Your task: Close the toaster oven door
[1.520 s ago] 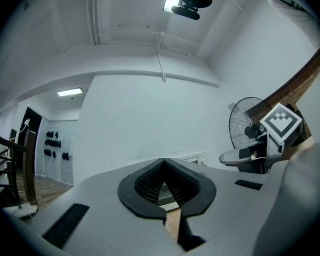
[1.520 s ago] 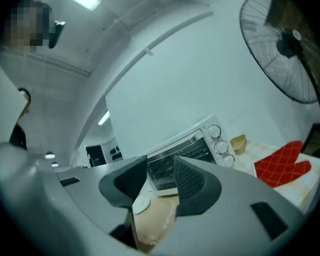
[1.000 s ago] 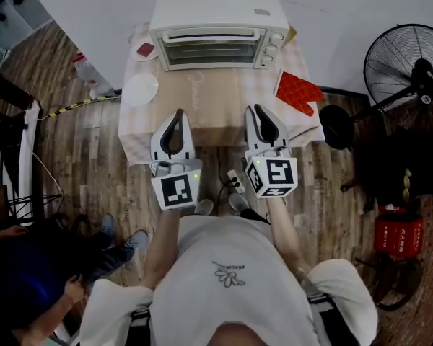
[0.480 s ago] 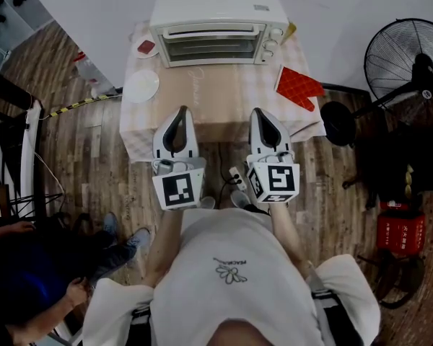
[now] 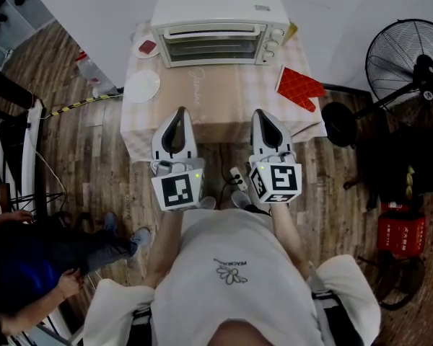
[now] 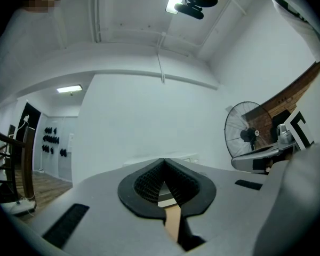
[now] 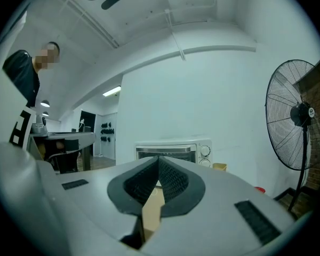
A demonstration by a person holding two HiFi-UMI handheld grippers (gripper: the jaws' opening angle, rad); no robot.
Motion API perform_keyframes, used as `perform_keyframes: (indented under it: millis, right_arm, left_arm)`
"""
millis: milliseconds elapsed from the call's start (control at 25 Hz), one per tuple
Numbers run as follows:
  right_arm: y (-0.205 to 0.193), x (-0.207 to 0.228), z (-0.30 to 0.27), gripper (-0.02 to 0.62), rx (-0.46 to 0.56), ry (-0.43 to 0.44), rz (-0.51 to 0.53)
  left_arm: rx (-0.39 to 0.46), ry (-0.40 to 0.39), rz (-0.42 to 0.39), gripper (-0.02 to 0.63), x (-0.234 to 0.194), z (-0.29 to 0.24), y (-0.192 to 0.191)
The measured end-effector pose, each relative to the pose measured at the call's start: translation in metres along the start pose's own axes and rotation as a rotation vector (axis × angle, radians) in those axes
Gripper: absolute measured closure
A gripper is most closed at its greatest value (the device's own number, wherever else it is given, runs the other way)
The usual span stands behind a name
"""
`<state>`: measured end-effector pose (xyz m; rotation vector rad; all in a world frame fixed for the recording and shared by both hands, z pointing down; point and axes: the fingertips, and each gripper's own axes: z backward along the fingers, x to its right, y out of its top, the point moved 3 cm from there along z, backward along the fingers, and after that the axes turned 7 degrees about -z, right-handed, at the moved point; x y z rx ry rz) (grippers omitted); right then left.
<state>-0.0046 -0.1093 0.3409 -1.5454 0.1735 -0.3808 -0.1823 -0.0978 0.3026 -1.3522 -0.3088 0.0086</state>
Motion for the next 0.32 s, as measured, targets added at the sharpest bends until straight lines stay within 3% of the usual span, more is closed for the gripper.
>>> perform_keyframes:
  millis: [320]
  right_arm:
    - [0.0023,0.0001,0.0027,0.586,-0.005,0.0,0.004]
  left_arm:
    - [-0.006,0.006,-0.004,0.591,-0.0011,0.0036,0.0013]
